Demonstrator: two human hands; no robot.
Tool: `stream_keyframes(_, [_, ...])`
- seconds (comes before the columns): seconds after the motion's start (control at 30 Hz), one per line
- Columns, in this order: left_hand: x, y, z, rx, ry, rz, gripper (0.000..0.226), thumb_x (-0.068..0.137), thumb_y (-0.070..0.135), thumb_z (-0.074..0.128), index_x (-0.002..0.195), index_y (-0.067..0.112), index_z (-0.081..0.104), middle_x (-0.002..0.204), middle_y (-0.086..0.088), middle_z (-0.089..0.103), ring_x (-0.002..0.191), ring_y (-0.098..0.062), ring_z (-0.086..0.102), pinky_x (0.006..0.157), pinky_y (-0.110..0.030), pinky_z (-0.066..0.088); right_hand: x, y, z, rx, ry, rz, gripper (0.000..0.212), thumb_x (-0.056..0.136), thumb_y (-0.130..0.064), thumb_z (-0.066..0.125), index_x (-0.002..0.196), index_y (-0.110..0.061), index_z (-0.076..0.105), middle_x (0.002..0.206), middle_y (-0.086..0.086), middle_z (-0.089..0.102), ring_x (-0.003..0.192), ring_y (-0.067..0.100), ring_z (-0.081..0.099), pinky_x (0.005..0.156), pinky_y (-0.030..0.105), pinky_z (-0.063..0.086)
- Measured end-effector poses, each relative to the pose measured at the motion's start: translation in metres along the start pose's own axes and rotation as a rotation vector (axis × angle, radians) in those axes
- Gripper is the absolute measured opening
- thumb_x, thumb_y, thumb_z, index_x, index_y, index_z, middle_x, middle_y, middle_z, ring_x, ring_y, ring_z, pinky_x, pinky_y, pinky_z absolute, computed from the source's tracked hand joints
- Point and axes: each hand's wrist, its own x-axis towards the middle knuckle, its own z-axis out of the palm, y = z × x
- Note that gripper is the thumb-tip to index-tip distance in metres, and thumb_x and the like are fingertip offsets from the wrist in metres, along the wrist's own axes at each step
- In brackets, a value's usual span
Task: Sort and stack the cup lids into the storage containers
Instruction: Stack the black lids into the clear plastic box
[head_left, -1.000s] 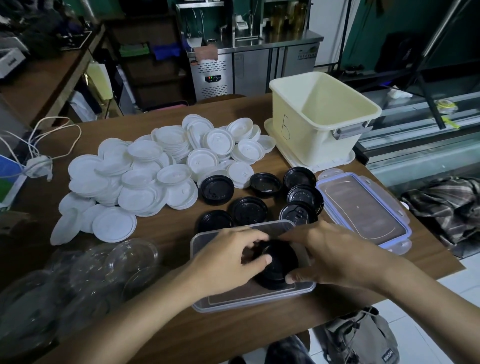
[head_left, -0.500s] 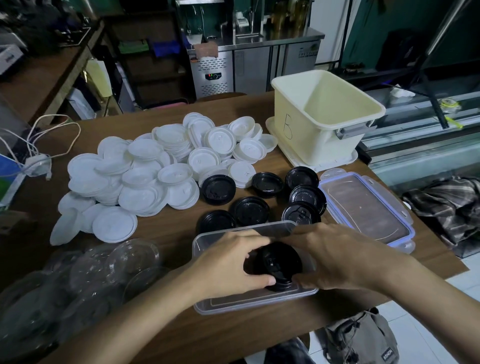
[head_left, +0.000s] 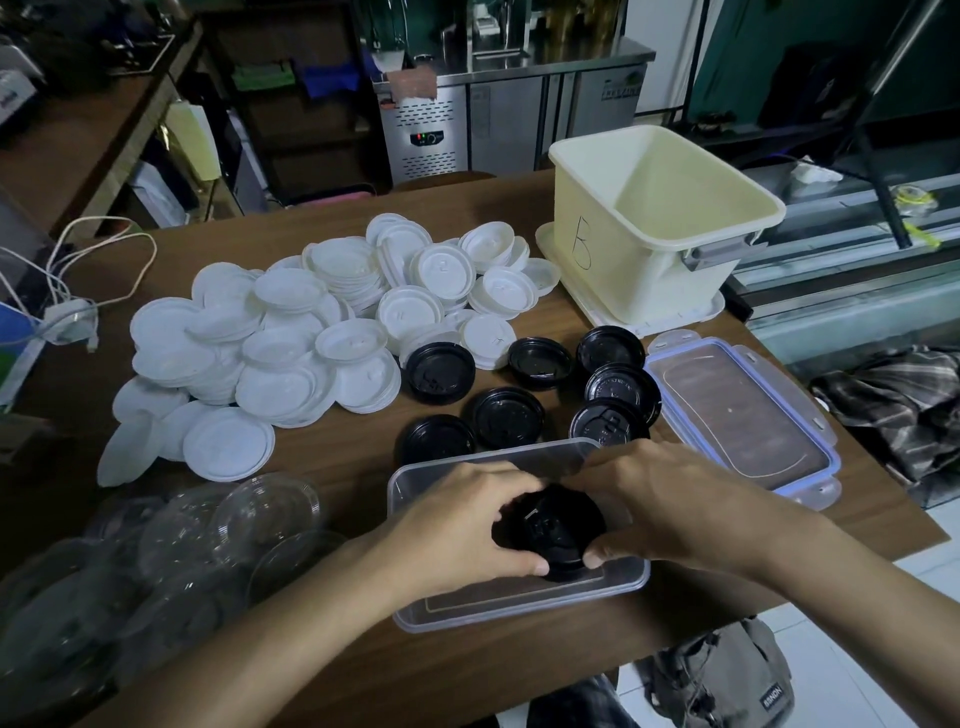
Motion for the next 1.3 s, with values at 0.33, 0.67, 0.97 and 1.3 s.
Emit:
stream_keyframes(0.33, [0.007, 0.005, 0.007, 0.063, 0.001, -0.027, 0.07, 0.072, 0.049, 0.092, 0.131, 0.028, 0.061, 0.105, 0.028, 0.045, 0.102, 0.002, 0.048, 0.096, -0.028, 0.052, 0.006, -0.001, 0.01, -0.103, 0.0, 0.022, 0.05, 0.077, -0.06, 0.076, 0.118, -0.034, 0.06, 0.115, -0.012, 0.067, 0.104, 0.015, 0.064, 0.077, 0.031, 0.048])
stream_keyframes(0.67, [-0.004, 0.003, 0.006, 0.072, 0.017, -0.026, 0.077, 0.073, 0.054, 0.089, 0.141, 0.031, 0.059, 0.13, 0.024, 0.056, 0.118, 0.003, 0.053, 0.102, -0.027, 0.051, -0.001, -0.004, 0.005, 0.021, 0.025, -0.009, 0.047, 0.077, -0.061, 0.075, 0.113, -0.035, 0.061, 0.103, -0.016, 0.063, 0.096, 0.011, 0.062, 0.078, 0.033, 0.051])
stream_keyframes(0.97, [-0.022, 0.0, -0.012, 0.118, -0.024, -0.025, 0.084, 0.078, 0.057, 0.085, 0.151, 0.036, 0.049, 0.13, 0.029, 0.05, 0.114, 0.011, 0.044, 0.1, -0.013, 0.039, -0.001, -0.017, -0.002, -0.055, 0.08, -0.037, 0.071, 0.077, -0.073, 0.069, 0.137, -0.039, 0.051, 0.123, -0.02, 0.061, 0.103, 0.009, 0.062, 0.08, 0.033, 0.051])
stream_keyframes(1.3, [-0.029, 0.002, -0.051, 0.024, 0.138, 0.073, 0.044, 0.085, 0.048, 0.083, 0.125, 0.032, 0.074, 0.107, 0.022, 0.067, 0.098, 0.001, 0.066, 0.085, -0.021, 0.055, 0.009, 0.005, -0.017, 0.16, 0.279, -0.092, 0.047, 0.083, -0.063, 0.073, 0.123, -0.041, 0.065, 0.101, -0.024, 0.064, 0.086, -0.003, 0.057, 0.07, 0.027, 0.051])
